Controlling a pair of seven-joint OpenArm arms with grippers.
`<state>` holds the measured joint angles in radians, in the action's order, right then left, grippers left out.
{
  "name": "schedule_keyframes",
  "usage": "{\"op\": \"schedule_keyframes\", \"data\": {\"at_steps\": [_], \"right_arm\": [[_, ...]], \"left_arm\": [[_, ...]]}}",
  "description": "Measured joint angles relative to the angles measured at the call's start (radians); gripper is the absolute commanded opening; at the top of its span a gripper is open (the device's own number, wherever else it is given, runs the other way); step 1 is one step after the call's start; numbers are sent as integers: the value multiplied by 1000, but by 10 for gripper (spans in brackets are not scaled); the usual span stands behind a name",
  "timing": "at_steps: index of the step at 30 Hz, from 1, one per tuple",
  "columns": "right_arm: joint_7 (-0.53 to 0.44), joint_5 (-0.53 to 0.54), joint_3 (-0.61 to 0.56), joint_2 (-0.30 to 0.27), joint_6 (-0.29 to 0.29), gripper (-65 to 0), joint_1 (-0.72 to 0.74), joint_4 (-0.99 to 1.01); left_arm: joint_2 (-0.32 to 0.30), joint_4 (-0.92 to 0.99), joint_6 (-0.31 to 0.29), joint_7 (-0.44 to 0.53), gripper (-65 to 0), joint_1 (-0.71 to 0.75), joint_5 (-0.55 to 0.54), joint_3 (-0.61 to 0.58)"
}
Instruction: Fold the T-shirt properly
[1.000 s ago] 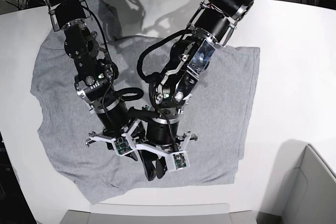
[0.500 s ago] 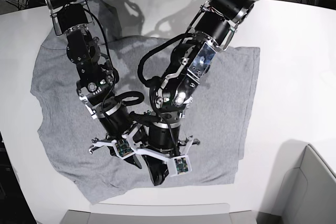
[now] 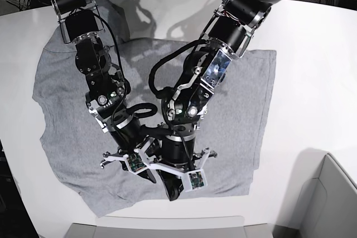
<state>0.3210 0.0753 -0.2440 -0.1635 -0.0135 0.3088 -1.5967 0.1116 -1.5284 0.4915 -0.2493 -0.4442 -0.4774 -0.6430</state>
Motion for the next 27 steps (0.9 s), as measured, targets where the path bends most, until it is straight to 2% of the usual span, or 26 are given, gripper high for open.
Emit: {"op": "schedule_keyframes", "data": {"at_steps": [8, 15, 26, 27], "right_arm": [[39, 4, 2, -3, -1, -516, -4, -26], [70, -20, 3, 14, -8, -516, -11, -31], [80, -26, 3, 20, -16, -516, -10, -39], [69, 5, 3, 20, -36, -516, -10, -39]], "left_arm": [[3, 2, 1, -3, -650, -2, -10, 0], [11, 8, -40, -18, -650, 8, -17, 67], [16, 8, -66, -40, -650, -2, -16, 135], [18, 8, -64, -34, -650, -2, -54, 143]]}}
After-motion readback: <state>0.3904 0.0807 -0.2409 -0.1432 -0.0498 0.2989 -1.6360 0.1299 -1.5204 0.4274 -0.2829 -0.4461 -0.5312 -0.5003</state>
